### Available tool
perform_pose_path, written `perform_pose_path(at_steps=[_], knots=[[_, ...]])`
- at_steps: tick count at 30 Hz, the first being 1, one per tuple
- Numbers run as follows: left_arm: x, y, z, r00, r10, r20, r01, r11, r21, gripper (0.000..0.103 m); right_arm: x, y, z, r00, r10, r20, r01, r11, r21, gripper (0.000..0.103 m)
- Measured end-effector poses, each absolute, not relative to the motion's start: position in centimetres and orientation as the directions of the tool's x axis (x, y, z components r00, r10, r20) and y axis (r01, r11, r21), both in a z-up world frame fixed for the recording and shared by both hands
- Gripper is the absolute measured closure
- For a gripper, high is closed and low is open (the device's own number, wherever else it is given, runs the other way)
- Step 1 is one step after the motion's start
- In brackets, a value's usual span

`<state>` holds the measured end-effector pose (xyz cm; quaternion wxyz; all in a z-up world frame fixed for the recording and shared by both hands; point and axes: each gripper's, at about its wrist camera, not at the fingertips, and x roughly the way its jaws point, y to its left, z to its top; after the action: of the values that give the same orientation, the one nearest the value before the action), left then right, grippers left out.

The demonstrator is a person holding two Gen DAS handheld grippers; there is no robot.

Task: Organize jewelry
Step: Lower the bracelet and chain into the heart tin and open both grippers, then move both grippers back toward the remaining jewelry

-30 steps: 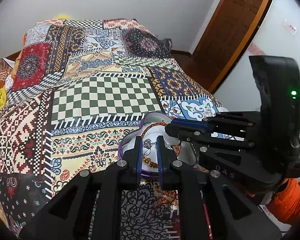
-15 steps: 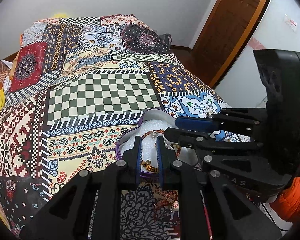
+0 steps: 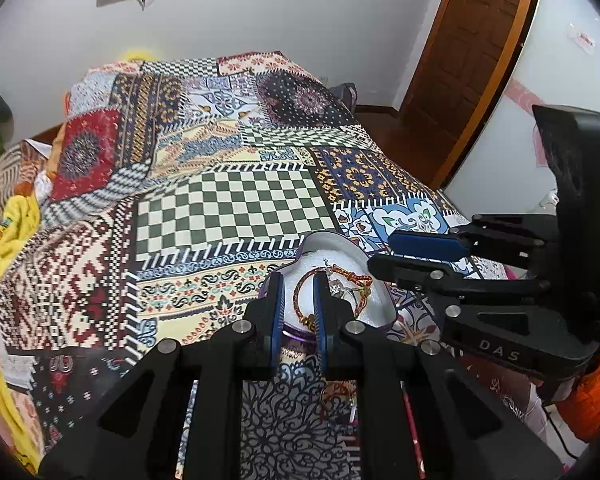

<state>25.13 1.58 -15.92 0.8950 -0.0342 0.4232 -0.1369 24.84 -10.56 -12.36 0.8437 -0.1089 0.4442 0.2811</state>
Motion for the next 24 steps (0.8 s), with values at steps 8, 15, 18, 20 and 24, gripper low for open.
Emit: perform_pose_path(at_steps=[8, 15, 18, 20, 24], knots=[[22.4, 1.9, -14.0, 0.633, -0.238, -0.736, 0.203, 0.969, -0.138, 0.091, 22.7, -11.1, -10.3, 0.483, 0.383, -0.787, -0.568, 0.822, 0.051, 0.081], [20.0, 2.5, -13.4, 0.637, -0.219, -0.739, 0.189, 0.974, -0.126, 0.090, 20.2, -11.7, -9.0, 0.523, 0.396, -0.754, -0.563, 0.826, 0.043, 0.057], [18.8, 2.8, -13.6, 0.631, -0.210, -0.747, 0.179, 0.976, -0.124, 0.086, 19.4, -11.7, -9.1, 0.525, 0.385, -0.759, -0.560, 0.828, 0.032, 0.057], [18.2, 3.0, -13.9, 0.628, -0.202, -0.752, 0.169, 0.978, -0.122, 0.075, 18.9, -11.7, -9.3, 0.521, 0.382, -0.763, -0.559, 0.828, 0.033, 0.057], [17.1, 3.3, -14.8, 0.609, -0.200, -0.768, 0.157, 0.979, -0.130, 0.068, 18.0, -11.9, -9.9, 0.509, 0.381, -0.772, -0.553, 0.832, 0.045, 0.057]])
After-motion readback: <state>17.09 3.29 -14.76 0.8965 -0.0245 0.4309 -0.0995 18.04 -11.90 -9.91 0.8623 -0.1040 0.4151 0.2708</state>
